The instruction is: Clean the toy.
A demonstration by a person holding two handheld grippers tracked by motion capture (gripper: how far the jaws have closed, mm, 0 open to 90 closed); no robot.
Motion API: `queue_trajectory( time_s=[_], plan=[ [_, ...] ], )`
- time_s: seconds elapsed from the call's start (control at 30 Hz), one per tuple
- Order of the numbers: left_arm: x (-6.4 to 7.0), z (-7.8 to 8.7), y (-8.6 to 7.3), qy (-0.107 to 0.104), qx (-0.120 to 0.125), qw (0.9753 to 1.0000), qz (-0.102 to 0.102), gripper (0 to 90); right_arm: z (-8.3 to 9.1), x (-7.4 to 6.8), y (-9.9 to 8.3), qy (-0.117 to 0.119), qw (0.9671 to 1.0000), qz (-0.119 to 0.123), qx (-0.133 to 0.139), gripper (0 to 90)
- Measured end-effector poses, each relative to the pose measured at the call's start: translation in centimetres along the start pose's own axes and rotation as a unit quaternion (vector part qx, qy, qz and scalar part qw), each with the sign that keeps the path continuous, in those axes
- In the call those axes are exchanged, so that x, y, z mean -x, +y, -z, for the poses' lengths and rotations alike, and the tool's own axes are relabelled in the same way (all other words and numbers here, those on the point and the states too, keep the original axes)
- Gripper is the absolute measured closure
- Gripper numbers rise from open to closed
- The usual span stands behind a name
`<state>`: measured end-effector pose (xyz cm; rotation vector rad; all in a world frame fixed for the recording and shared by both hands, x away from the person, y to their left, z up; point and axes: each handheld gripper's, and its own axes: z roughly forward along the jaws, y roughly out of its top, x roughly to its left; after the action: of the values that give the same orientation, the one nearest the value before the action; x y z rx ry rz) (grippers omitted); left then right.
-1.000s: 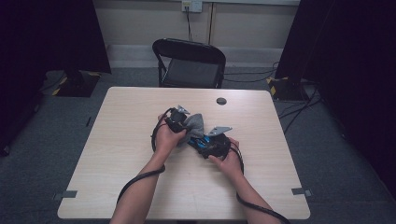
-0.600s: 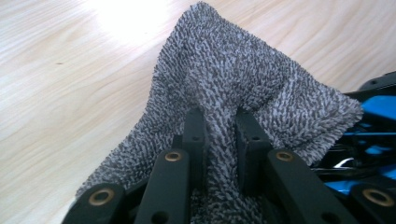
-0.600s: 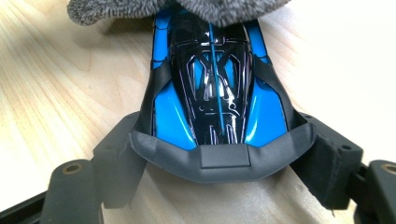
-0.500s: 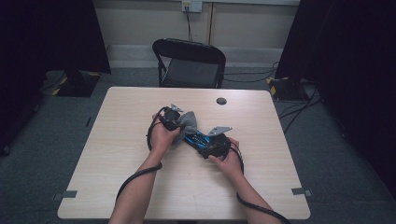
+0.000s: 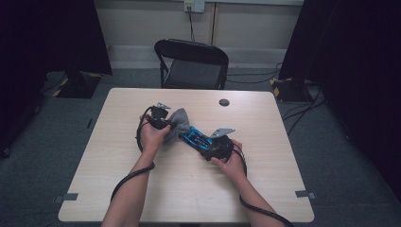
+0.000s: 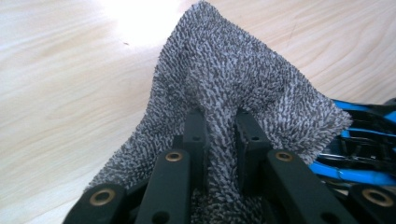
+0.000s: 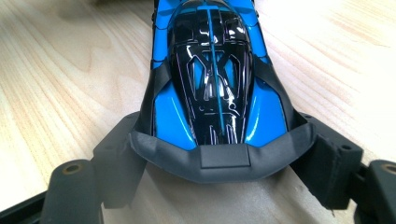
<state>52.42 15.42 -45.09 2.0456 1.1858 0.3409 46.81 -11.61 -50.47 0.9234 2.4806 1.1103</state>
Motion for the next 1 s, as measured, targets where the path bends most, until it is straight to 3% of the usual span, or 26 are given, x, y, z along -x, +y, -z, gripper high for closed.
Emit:
queue_trajectory(
  time_s=[0.2, 0.43, 0.77, 1.0],
  plan=[
    [1.0, 1.7, 0.2, -0.01, 0.005, 0.9998, -0.016, 77.5, 0.0, 0.0, 0.0, 0.0, 1.0, 0.0, 0.0, 24.5],
    [3.2, 2.2, 0.2, -0.033, 0.012, 0.9988, -0.034, 77.5, 0.0, 0.0, 0.0, 0.0, 1.0, 0.0, 0.0, 24.5],
    [5.6, 1.2, -0.3, -0.06, 0.007, 0.9968, -0.053, 77.6, 0.0, 0.0, 0.0, 0.0, 1.0, 0.0, 0.0, 24.5],
    [7.1, 0.5, -0.4, -0.066, 0.002, 0.9955, -0.067, 77.6, 0.0, 0.0, 0.0, 0.0, 1.0, 0.0, 0.0, 24.5]
  ],
)
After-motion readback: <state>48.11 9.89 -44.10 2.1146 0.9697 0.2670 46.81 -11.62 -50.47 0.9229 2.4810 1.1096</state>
